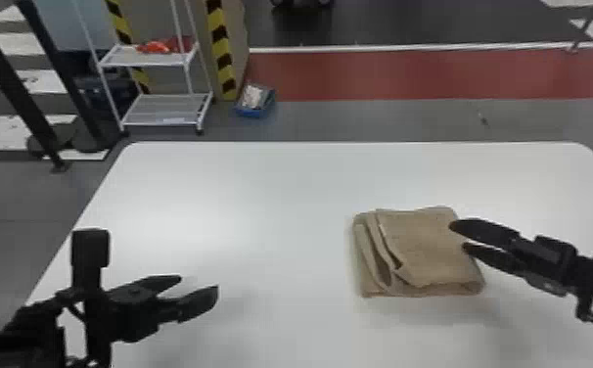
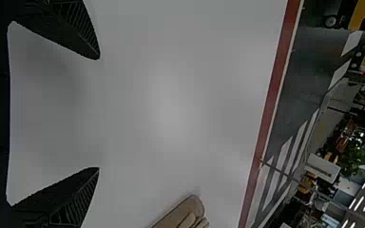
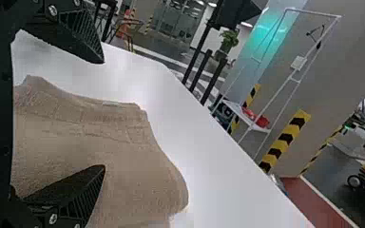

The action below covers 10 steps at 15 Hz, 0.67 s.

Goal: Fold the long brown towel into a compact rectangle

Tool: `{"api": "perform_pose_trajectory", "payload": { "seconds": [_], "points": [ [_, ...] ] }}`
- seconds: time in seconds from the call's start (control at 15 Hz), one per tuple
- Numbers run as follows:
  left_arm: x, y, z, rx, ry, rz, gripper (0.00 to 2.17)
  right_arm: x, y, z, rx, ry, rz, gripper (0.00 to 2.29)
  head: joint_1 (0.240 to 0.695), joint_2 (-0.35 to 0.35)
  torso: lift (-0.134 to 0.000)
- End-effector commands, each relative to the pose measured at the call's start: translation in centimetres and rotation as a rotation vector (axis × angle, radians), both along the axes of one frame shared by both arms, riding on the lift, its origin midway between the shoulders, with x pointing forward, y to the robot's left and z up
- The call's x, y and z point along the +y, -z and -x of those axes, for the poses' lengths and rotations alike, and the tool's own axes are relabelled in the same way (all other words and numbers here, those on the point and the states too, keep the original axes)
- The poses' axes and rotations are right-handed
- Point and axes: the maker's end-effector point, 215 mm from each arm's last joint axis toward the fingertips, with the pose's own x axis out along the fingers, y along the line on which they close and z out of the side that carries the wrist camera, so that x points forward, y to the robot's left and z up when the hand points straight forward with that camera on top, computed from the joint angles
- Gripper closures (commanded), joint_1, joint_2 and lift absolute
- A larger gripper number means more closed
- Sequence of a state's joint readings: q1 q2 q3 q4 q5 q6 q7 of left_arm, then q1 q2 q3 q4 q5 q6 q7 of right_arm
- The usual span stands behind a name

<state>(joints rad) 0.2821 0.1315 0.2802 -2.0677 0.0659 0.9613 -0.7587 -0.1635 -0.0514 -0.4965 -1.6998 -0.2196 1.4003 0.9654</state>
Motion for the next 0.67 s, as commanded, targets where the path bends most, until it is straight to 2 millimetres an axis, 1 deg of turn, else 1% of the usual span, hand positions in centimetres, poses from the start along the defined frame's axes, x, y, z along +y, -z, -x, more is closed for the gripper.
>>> {"api": "perform_pose_trajectory", "payload": {
  "seconds": [0.0, 0.13, 0.2, 0.33, 0.47, 0.53, 0.6],
  "points": [
    [-0.3, -0.1, -0.1, -0.004, 0.006, 0.001, 0.04, -2.1, 0.2, 2.9, 0.053, 0.015, -0.018, 0.12, 0.695, 0.037, -0.120],
    [-0.5, -0.1, -0.2, -0.005, 0.009, 0.000, 0.04, -2.8, -0.5, 5.8, 0.084, 0.015, -0.077, 0.12, 0.695, 0.012, -0.120],
    [-0.5, -0.1, -0.2, -0.005, 0.009, 0.000, 0.04, -3.2, -1.1, 6.4, 0.066, 0.020, -0.084, 0.12, 0.695, -0.003, -0.120],
    [-0.2, -0.1, -0.2, -0.003, 0.006, -0.005, 0.04, -3.4, -1.7, 7.7, 0.048, 0.012, -0.088, 0.12, 0.695, -0.013, -0.120],
    [-0.3, -0.2, -0.4, -0.005, 0.006, -0.003, 0.04, -3.9, -1.6, 7.9, 0.050, 0.015, -0.066, 0.12, 0.695, -0.020, -0.120],
    [-0.6, -0.2, -0.4, -0.007, 0.009, -0.001, 0.04, -3.3, -1.4, 7.6, 0.054, 0.001, -0.052, 0.22, 0.695, -0.021, -0.120],
    [-0.7, -0.1, -0.3, -0.004, 0.012, 0.001, 0.04, -2.6, -1.3, 7.5, 0.057, -0.018, -0.047, 0.50, 0.695, -0.023, -0.120]
  ]
}}
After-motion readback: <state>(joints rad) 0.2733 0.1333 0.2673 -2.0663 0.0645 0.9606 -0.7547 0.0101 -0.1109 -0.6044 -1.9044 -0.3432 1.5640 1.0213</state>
